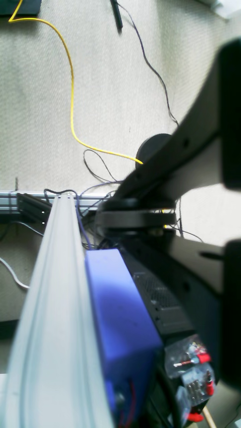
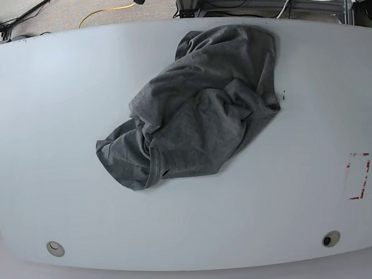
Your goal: Fold the T-shirt properly
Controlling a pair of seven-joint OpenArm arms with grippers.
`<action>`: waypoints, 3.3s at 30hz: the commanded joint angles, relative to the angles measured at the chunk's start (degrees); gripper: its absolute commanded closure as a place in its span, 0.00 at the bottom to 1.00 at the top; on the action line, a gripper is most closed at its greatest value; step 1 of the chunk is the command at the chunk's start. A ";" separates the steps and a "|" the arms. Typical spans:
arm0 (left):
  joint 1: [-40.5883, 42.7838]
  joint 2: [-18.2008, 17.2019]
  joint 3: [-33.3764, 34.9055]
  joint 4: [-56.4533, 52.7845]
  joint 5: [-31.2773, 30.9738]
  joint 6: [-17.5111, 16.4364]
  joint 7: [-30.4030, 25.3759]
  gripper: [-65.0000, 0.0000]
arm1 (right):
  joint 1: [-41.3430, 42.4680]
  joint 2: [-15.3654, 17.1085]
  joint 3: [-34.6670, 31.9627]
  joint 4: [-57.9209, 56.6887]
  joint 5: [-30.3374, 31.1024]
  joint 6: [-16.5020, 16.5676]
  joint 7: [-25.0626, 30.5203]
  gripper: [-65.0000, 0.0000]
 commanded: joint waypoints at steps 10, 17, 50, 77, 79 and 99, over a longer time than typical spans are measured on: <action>16.88 -2.15 -8.06 22.06 -0.16 0.13 -0.53 0.52 | -13.26 0.34 0.17 17.94 0.33 0.20 0.96 1.00; 24.53 -2.15 -11.67 33.49 -0.16 0.13 -0.53 0.52 | -21.00 0.16 0.26 28.57 0.42 0.20 0.96 1.00; 25.23 -3.56 -20.19 50.81 -10.80 0.13 1.84 0.18 | -18.98 -2.91 9.32 53.45 0.33 0.55 -3.17 0.99; 18.64 -3.21 -7.27 50.81 -11.24 0.40 1.84 0.07 | 2.91 2.36 10.81 53.45 0.42 1.25 -21.46 0.45; 16.62 -2.33 -7.18 50.81 -11.24 0.40 2.02 0.07 | 4.76 2.27 10.81 53.45 0.42 3.01 -21.90 0.42; 2.46 -0.31 -6.39 50.72 -24.78 -4.35 26.28 0.07 | 9.59 2.27 11.34 53.54 0.33 4.94 -29.64 0.45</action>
